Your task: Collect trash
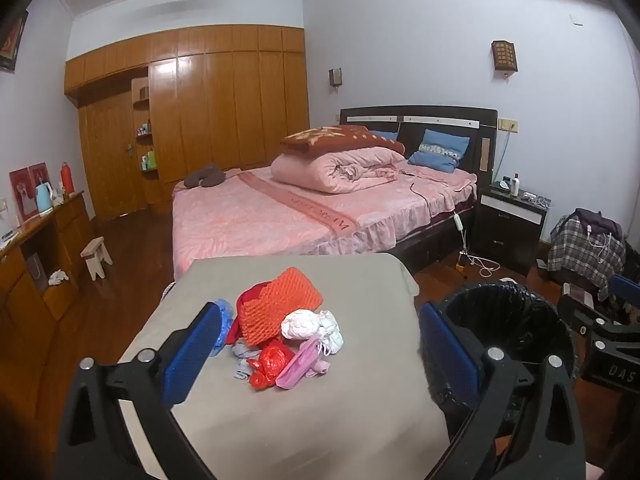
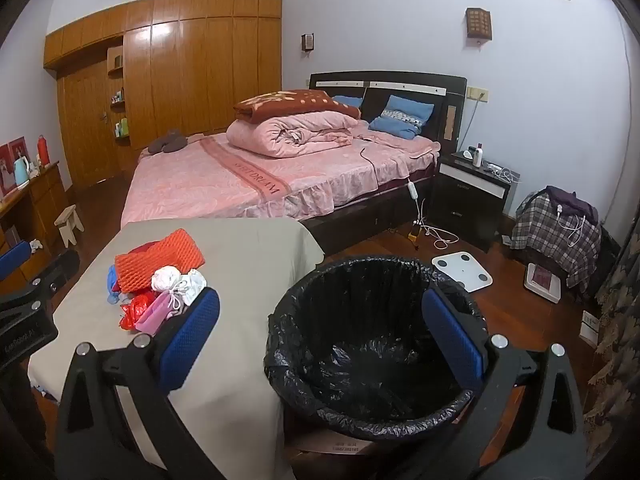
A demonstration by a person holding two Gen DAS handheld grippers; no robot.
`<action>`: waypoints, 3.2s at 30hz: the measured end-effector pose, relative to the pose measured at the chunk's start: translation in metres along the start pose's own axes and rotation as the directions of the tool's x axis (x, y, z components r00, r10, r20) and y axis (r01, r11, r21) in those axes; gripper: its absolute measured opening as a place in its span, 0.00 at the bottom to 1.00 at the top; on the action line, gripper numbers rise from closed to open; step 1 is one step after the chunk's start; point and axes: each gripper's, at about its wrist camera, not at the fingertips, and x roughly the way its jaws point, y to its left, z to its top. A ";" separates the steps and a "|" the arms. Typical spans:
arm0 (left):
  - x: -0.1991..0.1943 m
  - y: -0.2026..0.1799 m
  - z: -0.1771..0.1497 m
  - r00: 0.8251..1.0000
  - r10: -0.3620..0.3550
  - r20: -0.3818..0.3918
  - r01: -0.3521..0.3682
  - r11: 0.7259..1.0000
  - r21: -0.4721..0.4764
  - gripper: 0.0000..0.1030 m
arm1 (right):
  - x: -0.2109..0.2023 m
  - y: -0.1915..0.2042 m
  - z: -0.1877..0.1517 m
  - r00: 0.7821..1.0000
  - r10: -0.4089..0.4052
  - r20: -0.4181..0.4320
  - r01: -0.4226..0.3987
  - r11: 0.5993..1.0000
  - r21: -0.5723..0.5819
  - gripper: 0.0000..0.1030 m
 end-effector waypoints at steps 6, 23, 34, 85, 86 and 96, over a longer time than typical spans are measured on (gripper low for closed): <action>-0.001 -0.003 0.001 1.000 0.011 0.011 -0.011 1.000 0.011 0.94 | 0.001 0.001 0.000 1.000 0.004 0.001 -0.004 1.000 0.002 0.95; 0.001 0.004 0.003 1.000 0.002 0.010 -0.002 1.000 -0.008 0.94 | 0.004 0.001 -0.002 1.000 0.000 -0.004 0.000 1.000 0.000 0.95; 0.000 0.003 0.002 1.000 0.004 0.014 -0.004 1.000 -0.008 0.94 | 0.003 0.002 -0.002 1.000 0.000 -0.004 0.000 1.000 0.001 0.95; -0.002 0.007 0.003 1.000 0.003 0.015 -0.002 1.000 -0.012 0.94 | 0.004 0.003 -0.001 1.000 0.001 -0.007 -0.001 1.000 0.002 0.95; -0.002 0.008 0.003 1.000 0.002 0.015 -0.002 1.000 -0.013 0.94 | 0.004 0.001 0.000 1.000 0.001 -0.006 -0.001 1.000 0.003 0.95; 0.000 0.011 0.004 1.000 0.006 0.011 -0.005 1.000 -0.021 0.94 | 0.006 0.004 -0.002 1.000 0.009 -0.007 -0.009 1.000 0.008 0.95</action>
